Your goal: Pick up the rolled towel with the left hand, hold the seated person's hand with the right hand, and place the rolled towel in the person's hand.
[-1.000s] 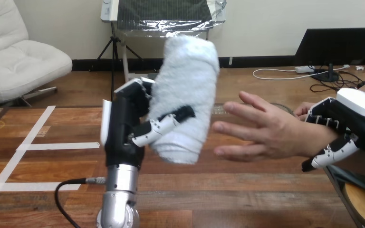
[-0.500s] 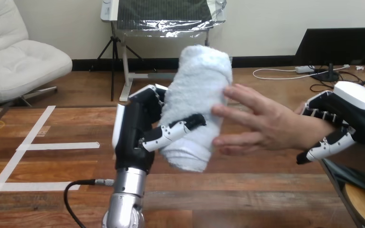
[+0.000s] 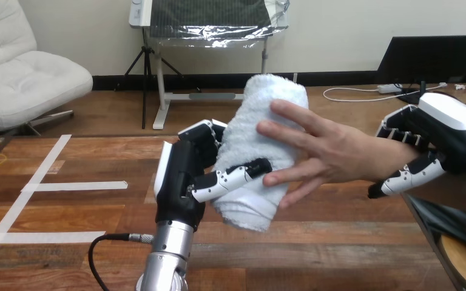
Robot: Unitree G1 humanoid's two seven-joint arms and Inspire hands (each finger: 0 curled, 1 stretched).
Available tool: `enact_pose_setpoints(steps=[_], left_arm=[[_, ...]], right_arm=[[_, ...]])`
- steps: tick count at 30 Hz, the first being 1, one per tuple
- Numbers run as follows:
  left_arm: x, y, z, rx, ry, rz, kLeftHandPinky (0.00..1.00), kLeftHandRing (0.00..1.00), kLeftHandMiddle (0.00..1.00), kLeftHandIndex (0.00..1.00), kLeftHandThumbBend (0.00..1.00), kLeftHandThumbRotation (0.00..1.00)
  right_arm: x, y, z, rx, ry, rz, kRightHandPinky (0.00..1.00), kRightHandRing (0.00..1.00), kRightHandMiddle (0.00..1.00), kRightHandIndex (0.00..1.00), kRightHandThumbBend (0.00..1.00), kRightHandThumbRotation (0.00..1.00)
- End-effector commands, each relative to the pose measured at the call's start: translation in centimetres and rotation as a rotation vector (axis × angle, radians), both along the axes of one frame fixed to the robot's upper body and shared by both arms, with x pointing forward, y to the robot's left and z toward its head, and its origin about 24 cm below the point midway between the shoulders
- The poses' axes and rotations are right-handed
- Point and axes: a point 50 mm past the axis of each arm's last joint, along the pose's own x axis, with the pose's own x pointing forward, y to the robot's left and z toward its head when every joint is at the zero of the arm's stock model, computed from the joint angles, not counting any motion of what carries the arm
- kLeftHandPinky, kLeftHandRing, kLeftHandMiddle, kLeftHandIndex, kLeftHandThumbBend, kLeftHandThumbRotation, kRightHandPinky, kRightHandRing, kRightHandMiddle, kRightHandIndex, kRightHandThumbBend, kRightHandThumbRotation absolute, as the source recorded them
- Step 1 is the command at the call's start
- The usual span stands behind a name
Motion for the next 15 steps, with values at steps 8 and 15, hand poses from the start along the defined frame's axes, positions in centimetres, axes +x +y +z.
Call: enact_pose_setpoints(steps=[8, 15], left_arm=[[-0.45, -6.39, 2.97, -0.172, -0.101, -0.108, 0.29, 0.34, 0.38, 0.39, 0.62, 0.0], [-0.51, -6.81, 3.04, -0.171, -0.099, -0.109, 0.29, 0.33, 0.37, 0.4, 0.63, 0.0]], right_arm=[[1.08, 1.97, 1.33, 0.04, -0.026, 0.031, 0.36, 0.43, 0.48, 0.51, 0.89, 0.22], [1.16, 2.14, 1.24, 0.05, -0.029, 0.038, 0.36, 0.42, 0.48, 0.5, 0.89, 0.21]])
